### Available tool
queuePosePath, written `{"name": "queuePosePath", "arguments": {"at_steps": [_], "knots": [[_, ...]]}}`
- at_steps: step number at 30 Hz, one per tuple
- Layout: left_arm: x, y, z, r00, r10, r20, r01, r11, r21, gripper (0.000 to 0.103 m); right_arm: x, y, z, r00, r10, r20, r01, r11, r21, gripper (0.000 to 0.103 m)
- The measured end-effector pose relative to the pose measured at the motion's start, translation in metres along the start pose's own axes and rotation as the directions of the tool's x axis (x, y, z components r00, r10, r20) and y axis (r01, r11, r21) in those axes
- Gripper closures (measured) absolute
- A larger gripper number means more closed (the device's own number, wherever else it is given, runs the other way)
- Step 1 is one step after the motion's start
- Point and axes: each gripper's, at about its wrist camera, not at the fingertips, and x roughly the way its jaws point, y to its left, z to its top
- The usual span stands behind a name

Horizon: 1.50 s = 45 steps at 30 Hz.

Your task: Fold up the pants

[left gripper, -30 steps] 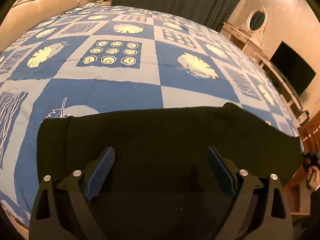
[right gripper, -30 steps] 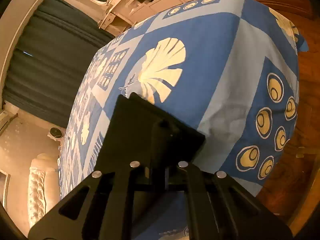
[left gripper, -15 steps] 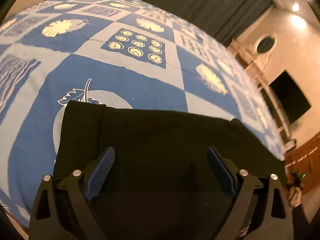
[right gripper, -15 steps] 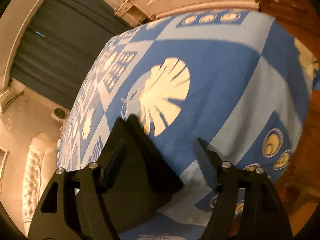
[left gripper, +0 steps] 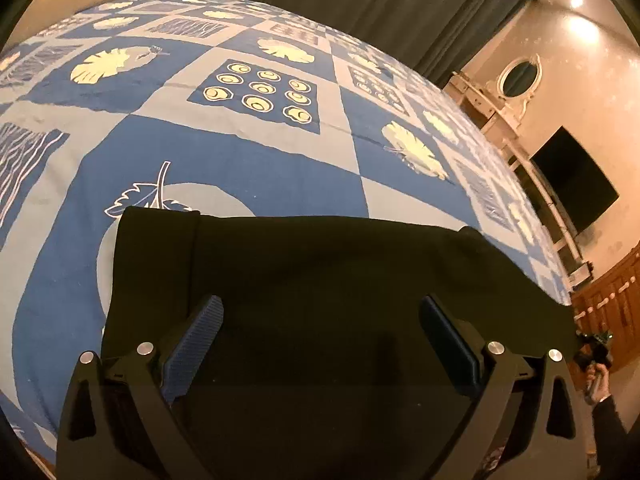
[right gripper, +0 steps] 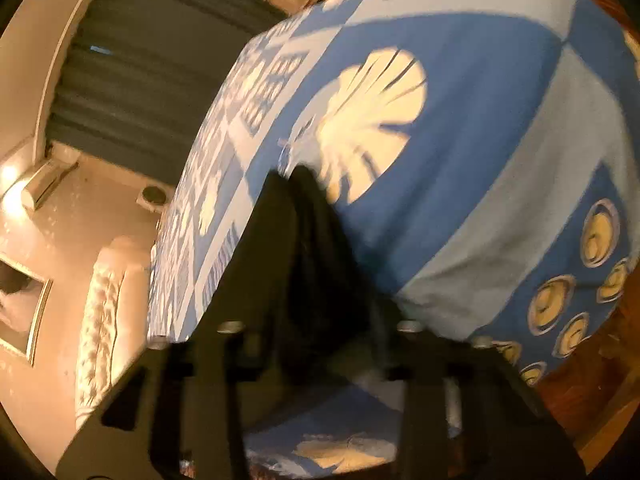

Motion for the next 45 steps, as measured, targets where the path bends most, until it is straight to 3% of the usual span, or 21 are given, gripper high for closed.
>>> {"name": "queuePosePath", "arguments": {"at_steps": [8,23,34,45], "knots": [[0.001,-0.002,-0.001,1.000,0.029,0.001,-0.029,1.000,0.013,0.006,0.006,0.037,-0.002,1.000,-0.025,-0.003,0.025,0.999,-0.038,0.080],[0.002,-0.002,0.001,0.999,0.040,-0.021,-0.040,0.999,0.000,0.006,-0.025,0.187,-0.018,0.999,0.028,0.022,-0.021,0.967,-0.255,0.080],[0.004,-0.005,0.004,0.997,0.062,-0.040,-0.062,0.998,-0.003,0.006,-0.019,0.268,-0.069,0.996,0.080,-0.032,-0.086,0.918,-0.386,0.080],[0.006,-0.009,0.002,0.995,0.087,-0.046,-0.085,0.996,0.028,0.006,0.021,0.321,-0.130,0.993,0.041,-0.107,-0.089,0.864,-0.495,0.080]]}}
